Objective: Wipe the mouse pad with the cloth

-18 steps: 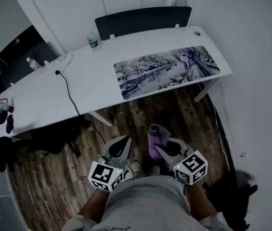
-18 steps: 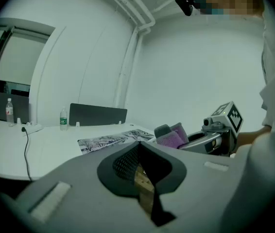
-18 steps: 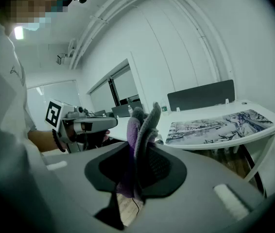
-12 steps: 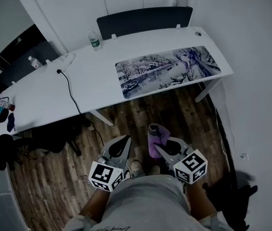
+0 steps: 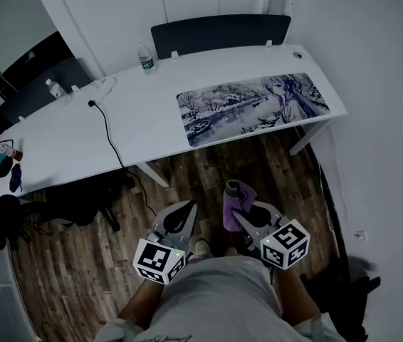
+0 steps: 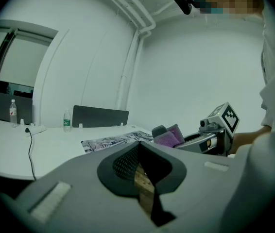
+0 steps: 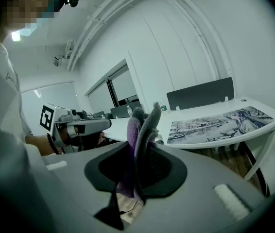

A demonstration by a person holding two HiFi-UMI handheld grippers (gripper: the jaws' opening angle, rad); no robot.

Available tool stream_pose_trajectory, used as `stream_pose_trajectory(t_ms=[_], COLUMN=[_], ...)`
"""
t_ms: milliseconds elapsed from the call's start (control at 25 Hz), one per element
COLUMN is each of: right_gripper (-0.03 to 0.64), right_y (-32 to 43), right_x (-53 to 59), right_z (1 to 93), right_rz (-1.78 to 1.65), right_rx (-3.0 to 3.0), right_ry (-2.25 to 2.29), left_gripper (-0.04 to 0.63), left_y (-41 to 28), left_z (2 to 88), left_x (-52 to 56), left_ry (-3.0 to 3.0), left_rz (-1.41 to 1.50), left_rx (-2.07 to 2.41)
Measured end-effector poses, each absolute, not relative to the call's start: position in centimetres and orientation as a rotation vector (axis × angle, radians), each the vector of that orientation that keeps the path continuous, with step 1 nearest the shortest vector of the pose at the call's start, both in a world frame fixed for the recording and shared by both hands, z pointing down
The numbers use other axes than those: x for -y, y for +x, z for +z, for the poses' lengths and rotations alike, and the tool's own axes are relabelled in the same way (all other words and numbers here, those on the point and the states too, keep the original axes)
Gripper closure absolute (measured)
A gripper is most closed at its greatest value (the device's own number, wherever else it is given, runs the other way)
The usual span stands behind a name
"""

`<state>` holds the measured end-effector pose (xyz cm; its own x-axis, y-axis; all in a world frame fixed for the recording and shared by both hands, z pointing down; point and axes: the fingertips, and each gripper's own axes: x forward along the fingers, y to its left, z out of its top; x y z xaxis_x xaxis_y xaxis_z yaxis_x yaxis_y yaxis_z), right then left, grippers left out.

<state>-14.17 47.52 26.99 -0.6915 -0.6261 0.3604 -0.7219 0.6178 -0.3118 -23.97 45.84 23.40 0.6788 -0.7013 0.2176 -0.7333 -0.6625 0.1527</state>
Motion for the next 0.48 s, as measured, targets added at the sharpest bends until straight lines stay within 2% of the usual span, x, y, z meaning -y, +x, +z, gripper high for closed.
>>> stream_pose_trajectory(t_ms=[480], right_gripper=[0.523], right_y=[-15.6], right_x=[-44.8], right_z=[28.0], right_rz=[0.67], right_rx=[2.61], right_ry=[1.156], left_gripper=[0.575], left_y=[-25.1], left_z=[24.3], left_x=[-43.5], left_ry=[2.673], left_rz=[0.167], left_rx=[1.093])
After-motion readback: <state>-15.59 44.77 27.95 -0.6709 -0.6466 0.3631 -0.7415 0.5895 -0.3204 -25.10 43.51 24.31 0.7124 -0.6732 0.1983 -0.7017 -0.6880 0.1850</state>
